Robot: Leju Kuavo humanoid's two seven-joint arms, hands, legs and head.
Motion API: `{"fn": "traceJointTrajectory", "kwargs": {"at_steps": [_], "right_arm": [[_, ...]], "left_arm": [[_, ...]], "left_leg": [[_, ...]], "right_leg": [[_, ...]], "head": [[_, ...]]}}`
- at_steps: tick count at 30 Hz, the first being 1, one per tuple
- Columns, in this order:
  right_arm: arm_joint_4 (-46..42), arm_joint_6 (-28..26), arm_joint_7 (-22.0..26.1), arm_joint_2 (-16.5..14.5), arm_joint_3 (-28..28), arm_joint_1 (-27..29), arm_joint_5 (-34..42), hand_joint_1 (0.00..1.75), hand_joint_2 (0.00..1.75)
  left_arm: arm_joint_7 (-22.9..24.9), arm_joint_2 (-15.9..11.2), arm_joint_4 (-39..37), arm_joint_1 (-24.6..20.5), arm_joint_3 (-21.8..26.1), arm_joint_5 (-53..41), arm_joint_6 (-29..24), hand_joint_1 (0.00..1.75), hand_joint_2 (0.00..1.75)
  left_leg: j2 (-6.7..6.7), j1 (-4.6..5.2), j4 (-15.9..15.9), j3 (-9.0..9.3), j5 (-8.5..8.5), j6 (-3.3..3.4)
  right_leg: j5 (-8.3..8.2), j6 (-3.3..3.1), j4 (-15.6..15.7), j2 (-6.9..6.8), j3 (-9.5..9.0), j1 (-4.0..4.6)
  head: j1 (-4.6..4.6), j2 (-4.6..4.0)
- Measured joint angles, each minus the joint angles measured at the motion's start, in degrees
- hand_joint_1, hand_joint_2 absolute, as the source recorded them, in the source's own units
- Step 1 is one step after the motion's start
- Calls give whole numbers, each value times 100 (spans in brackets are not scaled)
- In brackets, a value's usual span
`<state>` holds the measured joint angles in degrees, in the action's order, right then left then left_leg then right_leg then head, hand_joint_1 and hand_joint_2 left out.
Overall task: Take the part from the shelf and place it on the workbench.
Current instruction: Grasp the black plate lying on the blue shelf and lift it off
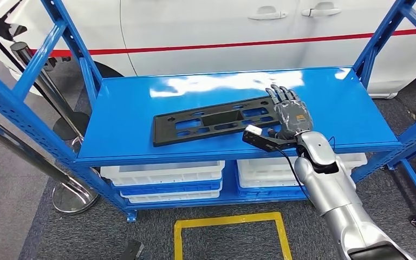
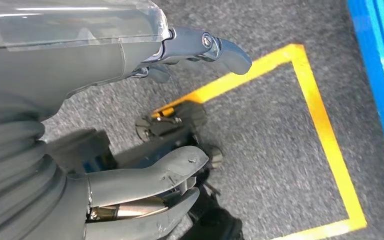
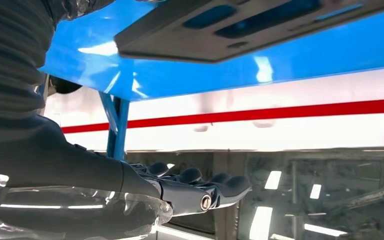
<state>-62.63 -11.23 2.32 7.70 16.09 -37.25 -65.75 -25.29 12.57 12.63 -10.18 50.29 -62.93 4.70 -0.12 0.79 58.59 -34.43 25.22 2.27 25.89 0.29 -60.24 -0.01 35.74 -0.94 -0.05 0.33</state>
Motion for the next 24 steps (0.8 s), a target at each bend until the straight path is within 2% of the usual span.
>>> {"fn": "traceJointTrajectory", "kwargs": {"at_steps": [1,3,5,6,7,8,9,10,11,12,15,16,18,20,21,22,23,24], "right_arm": [[-16,0,1,8,3,-13,0,0,175],[-39,22,1,34,10,-62,2,87,175],[-33,101,-4,68,19,-117,19,175,175],[-27,152,-12,88,30,-142,39,175,175],[-21,192,-26,105,45,-173,65,175,175],[-18,217,-40,118,61,-217,92,175,175],[-16,232,-54,129,77,-269,116,175,175],[-14,239,-62,134,87,-325,135,175,175],[-12,245,-66,139,99,-377,148,175,175],[-9,250,-68,145,114,-409,157,175,175],[8,269,-70,167,162,-448,164,175,175],[11,274,-70,170,176,-464,164,175,175],[14,281,-70,171,200,-500,166,175,175],[29,287,-70,172,224,-509,169,175,175],[44,292,-70,172,238,-505,172,132,175],[61,295,-70,172,250,-500,175,89,175],[76,294,-70,172,259,-497,178,45,175],[87,291,-70,172,265,-497,181,1,175]], "left_arm": [[0,4,0,-2,0,0,-1,0,175],[0,14,0,-20,0,-1,-2,0,175],[4,14,0,-26,0,-2,-5,0,175],[10,14,0,-21,0,-1,-7,0,175],[17,14,0,-17,0,-1,-10,0,175],[22,17,0,-16,-1,0,-12,0,175],[26,20,0,-17,-2,0,-13,0,175],[26,23,0,-20,-3,0,-14,0,175],[27,25,0,-25,-4,0,-14,0,175],[29,25,0,-28,-5,0,-14,0,175],[34,24,0,-31,-7,0,-16,0,175],[34,24,0,-32,-7,0,-16,0,175],[33,24,0,-34,-9,-1,-16,0,175],[33,24,0,-28,-11,-2,-16,0,175],[34,24,0,-24,-11,-2,-16,0,175],[34,24,0,-22,-11,-2,-16,0,175],[35,24,0,-23,-12,-2,-16,0,175],[35,24,0,-26,-13,-2,-16,0,175]], "left_leg": [[3,-12,-74,33,-40,26],[13,-33,-189,86,-104,67],[10,-28,-190,84,-104,89],[7,-29,-176,81,-97,90],[5,-32,-159,79,-85,85],[3,-37,-131,77,-67,71],[1,-43,-91,74,-40,50],[-1,-37,-40,59,-6,19],[-3,-32,14,38,26,-12],[-5,-28,53,19,48,-38],[-8,-34,111,-13,85,-97],[-8,-39,190,-45,146,-124],[-5,-60,642,-245,411,-180],[-3,-79,1355,-588,715,-211],[-3,-83,1594,-716,764,-209],[-4,-82,1636,-756,706,-191],[-5,-74,1461,-693,549,-159],[-7,-56,1114,-542,330,-114]], "right_leg": [[46,23,-47,-2,19,5],[312,47,-475,-1,210,19],[621,61,-1169,6,544,24],[665,70,-1390,4,657,18],[603,82,-1418,3,677,9],[433,97,-1212,0,580,-5],[225,111,-859,-3,406,-23],[89,118,-506,-3,228,-29],[3,101,-233,1,96,-30],[-5,74,-103,6,38,-21],[10,-41,-65,16,37,-2],[5,-75,-59,15,34,-7],[2,-123,-51,11,28,-12],[7,-147,-52,11,28,7],[10,-151,-52,13,27,20],[13,-154,-52,15,24,31],[15,-157,-52,18,19,40],[18,-159,-52,20,12,47]], "head": [[2,0],[5,0],[4,0],[5,0],[4,0],[5,0],[5,0],[5,0],[4,0],[3,0],[3,0],[2,0],[1,0],[2,0],[2,0],[2,0],[2,0],[2,0]]}}
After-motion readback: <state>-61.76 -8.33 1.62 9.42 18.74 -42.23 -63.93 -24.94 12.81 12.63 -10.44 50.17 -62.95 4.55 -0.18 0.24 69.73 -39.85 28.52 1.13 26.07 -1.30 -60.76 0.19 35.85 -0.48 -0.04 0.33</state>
